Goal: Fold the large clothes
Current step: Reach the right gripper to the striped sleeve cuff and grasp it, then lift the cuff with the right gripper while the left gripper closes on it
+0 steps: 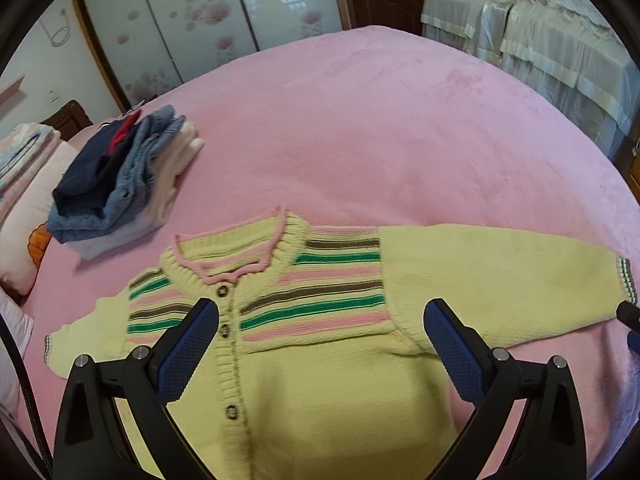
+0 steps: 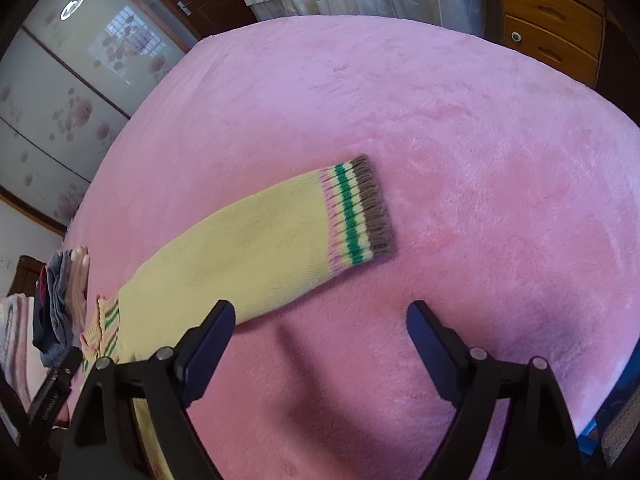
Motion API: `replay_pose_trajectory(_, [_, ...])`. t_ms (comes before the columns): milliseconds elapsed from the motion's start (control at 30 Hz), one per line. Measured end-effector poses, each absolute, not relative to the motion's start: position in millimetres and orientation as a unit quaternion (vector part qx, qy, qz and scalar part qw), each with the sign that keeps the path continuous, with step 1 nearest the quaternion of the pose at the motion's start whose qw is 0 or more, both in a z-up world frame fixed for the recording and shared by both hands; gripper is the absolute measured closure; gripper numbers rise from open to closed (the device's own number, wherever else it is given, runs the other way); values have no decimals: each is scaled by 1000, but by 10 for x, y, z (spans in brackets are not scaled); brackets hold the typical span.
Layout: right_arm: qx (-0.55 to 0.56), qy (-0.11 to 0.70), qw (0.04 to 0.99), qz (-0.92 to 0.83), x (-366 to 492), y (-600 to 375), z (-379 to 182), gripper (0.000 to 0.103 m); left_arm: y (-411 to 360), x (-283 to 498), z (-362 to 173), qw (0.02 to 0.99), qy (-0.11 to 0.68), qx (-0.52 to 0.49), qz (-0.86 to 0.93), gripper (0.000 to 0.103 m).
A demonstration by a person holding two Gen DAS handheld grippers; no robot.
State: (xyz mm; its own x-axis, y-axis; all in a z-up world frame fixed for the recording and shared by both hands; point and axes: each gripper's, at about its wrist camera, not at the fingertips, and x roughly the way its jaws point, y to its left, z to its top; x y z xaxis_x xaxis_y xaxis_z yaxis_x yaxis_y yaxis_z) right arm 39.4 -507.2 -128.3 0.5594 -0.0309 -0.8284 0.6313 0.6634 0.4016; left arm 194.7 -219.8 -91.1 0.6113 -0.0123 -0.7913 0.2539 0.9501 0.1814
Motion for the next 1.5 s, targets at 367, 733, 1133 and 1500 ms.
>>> replay_pose_trajectory(367, [339, 408, 822, -207, 502, -5231, -1314, 80, -2464, 2044, -1266, 869, 465, 147, -83, 2])
replay_pose_trajectory(733, [214, 319, 917, -108, 593, -4398, -504, 94, -2008, 1791, -870, 880, 452, 116, -87, 2])
replay_pose_trajectory(1133, [84, 408, 904, 98, 1150, -2728, -961, 94, -805, 1817, -983, 848, 519, -22, -101, 8])
replay_pose_trajectory(1500, [97, 423, 897, 85, 866, -2850, -1041, 49, -888, 1846, -1319, 787, 554, -135, -236, 50])
